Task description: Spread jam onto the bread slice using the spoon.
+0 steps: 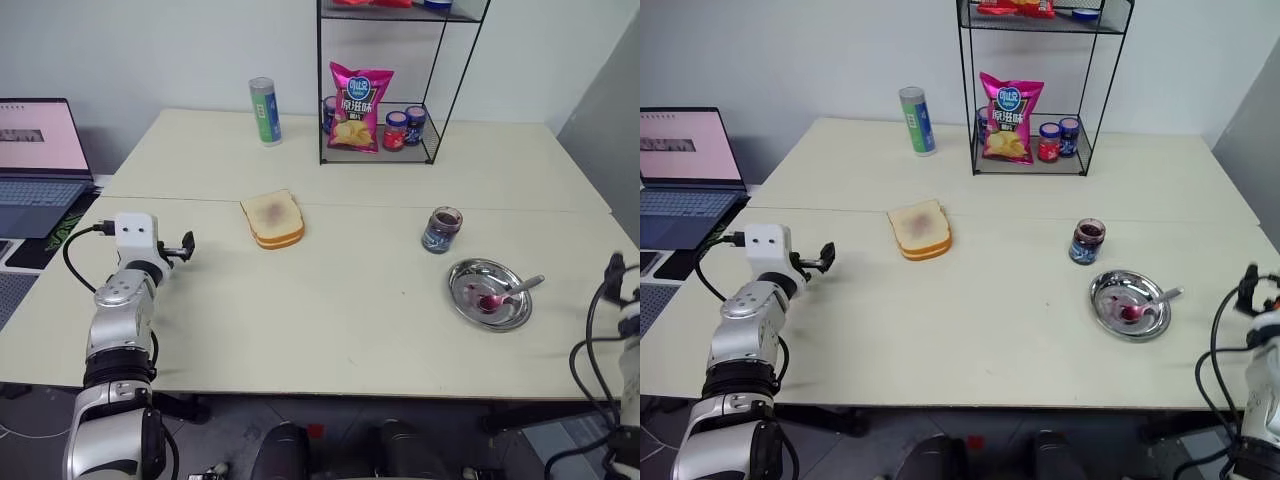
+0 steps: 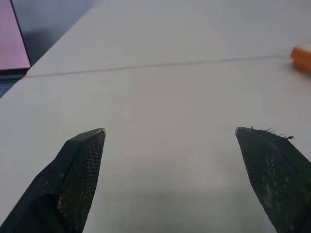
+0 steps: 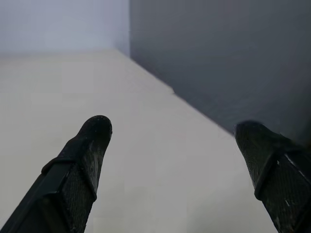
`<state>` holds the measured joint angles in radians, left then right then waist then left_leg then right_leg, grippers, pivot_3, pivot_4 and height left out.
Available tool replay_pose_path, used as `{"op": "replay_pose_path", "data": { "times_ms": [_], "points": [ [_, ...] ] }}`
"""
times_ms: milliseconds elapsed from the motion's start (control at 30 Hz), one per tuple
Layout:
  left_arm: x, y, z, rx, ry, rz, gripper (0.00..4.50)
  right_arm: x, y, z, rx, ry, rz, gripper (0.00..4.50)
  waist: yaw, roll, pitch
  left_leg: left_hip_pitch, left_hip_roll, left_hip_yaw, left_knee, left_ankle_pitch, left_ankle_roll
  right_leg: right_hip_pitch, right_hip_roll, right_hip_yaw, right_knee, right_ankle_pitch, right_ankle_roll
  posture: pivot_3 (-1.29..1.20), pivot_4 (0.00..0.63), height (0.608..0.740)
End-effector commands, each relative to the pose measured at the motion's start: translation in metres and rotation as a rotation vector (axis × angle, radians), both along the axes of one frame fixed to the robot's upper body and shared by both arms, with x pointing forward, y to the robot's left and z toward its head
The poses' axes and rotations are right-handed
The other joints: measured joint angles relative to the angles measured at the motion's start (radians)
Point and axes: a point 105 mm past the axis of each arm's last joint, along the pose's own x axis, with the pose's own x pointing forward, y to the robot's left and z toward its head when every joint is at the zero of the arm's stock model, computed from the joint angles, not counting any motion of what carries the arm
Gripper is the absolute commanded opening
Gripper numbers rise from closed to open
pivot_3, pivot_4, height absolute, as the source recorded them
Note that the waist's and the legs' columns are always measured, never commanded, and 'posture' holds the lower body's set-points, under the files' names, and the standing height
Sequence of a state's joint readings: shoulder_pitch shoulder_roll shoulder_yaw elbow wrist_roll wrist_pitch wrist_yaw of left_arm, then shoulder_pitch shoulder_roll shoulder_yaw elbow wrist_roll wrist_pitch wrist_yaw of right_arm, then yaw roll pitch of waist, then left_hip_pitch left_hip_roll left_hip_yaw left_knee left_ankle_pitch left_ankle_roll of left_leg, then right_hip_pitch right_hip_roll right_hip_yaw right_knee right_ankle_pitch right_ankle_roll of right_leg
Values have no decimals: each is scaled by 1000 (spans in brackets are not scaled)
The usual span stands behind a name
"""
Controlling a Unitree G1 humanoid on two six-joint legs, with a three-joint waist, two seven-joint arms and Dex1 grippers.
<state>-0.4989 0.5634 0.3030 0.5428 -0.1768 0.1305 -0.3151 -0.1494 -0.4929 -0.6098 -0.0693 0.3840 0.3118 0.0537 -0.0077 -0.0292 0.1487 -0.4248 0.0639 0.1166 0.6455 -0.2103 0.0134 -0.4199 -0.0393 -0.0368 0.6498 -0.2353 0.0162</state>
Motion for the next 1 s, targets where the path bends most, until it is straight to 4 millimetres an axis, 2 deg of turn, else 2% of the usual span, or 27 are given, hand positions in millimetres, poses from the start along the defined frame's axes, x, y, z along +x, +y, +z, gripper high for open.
{"op": "replay_pose_path", "data": {
  "times_ms": [33,133,200,267,333,433,567,700,867,1000],
  "points": [
    [1,-14,44,38,-130,-124,4500,20,62,65,-25,-146,339,4460,-1,0,0,0,0,0,0,0,0,0,0,0,0,0,0,0,150,740],
    [5,-33,46,61,-126,-228,4500,26,122,78,-21,-113,658,4460,1,0,0,0,0,-1,0,0,0,0,0,0,0,1,-4,0,150,740],
    [6,-42,46,78,-118,-275,4500,25,145,79,-21,-81,778,4460,6,-1,0,0,0,-2,-1,0,0,0,0,-1,0,1,-5,0,150,740],
    [5,-76,41,107,-76,-452,4500,17,201,70,-10,-2,1052,4460,10,-1,0,-1,0,-3,-1,0,0,0,1,-2,-1,1,-5,0,150,740],
    [1,-102,34,136,-35,-591,4500,7,237,60,22,54,1236,4460,10,-1,0,-3,-1,-3,0,0,0,0,0,-2,-1,1,-5,0,150,740],
    [3,-125,26,183,3,-696,4500,2,266,44,42,124,1354,4460,10,-1,0,-4,-1,-3,1,0,0,0,0,-2,-2,1,-5,0,150,740],
    [18,-131,19,236,41,-701,4500,1,288,20,45,196,1423,4460,9,-1,0,-4,-1,-3,2,0,0,-1,0,-2,-2,1,-5,0,150,740],
    [34,-128,11,288,99,-681,4500,5,295,1,31,235,1409,4460,8,-1,0,-4,-1,-4,2,0,0,-1,3,-3,-1,1,-5,0,150,740],
    [42,-129,-5,353,168,-694,4500,7,296,-1,29,222,1386,4460,7,-1,0,-6,-2,-3,1,0,1,-3,4,-4,-2,2,-4,0,150,740],
    [46,-130,-9,363,188,-695,4500,7,297,0,31,214,1377,4460,7,-1,0,-7,-1,-3,1,0,1,-3,4,-5,-2,1,-4,0,150,740]
  ]
}}
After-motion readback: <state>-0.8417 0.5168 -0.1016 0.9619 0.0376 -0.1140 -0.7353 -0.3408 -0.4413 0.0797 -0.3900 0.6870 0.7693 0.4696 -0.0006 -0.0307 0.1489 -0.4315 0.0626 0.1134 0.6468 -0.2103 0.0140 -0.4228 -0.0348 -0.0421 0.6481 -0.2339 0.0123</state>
